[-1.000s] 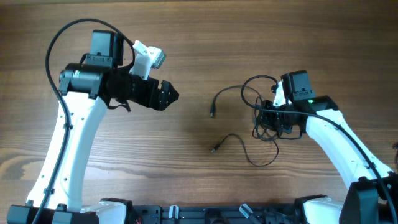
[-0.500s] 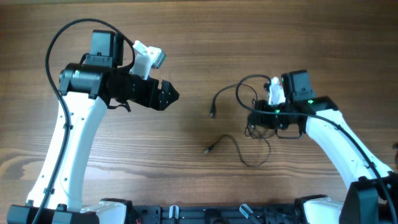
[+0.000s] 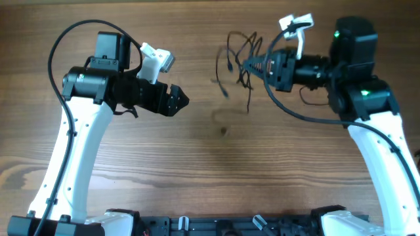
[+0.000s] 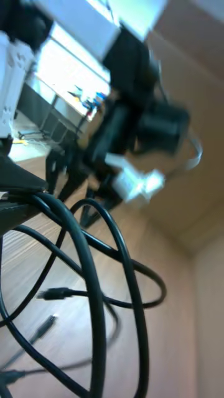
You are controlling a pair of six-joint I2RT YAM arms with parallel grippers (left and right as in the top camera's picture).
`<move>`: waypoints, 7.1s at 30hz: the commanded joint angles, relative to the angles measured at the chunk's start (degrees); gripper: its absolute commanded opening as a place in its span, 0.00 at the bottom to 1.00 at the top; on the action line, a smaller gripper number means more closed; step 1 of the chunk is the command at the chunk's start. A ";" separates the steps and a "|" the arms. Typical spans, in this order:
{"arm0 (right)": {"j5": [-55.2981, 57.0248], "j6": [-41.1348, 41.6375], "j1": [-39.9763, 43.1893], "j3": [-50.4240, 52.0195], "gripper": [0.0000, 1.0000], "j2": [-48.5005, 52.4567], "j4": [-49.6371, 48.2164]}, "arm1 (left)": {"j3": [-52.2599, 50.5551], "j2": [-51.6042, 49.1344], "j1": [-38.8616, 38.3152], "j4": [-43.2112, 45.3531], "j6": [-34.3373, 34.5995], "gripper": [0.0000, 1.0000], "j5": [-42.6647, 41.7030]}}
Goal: Untangle cables
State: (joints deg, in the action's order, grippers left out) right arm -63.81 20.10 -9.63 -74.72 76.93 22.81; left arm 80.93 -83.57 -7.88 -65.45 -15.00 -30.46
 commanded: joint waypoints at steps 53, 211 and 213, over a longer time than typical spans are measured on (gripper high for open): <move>6.80 -21.46 -0.17 -0.59 0.05 0.11 25.03 | -0.46 -3.39 -18.34 33.92 -5.33 0.61 -23.08; 4.04 -19.85 -0.07 -0.61 0.04 -2.91 17.27 | -0.44 -5.38 -17.70 34.03 5.46 0.67 -5.88; 1.92 -19.87 -0.04 -0.61 0.04 -2.91 17.38 | -0.46 -5.38 -17.70 34.29 5.46 0.65 -5.86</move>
State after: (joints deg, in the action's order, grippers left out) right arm -56.82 -0.08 -9.58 -74.30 74.46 40.10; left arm 80.44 -89.03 -25.76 -31.68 -9.91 -36.93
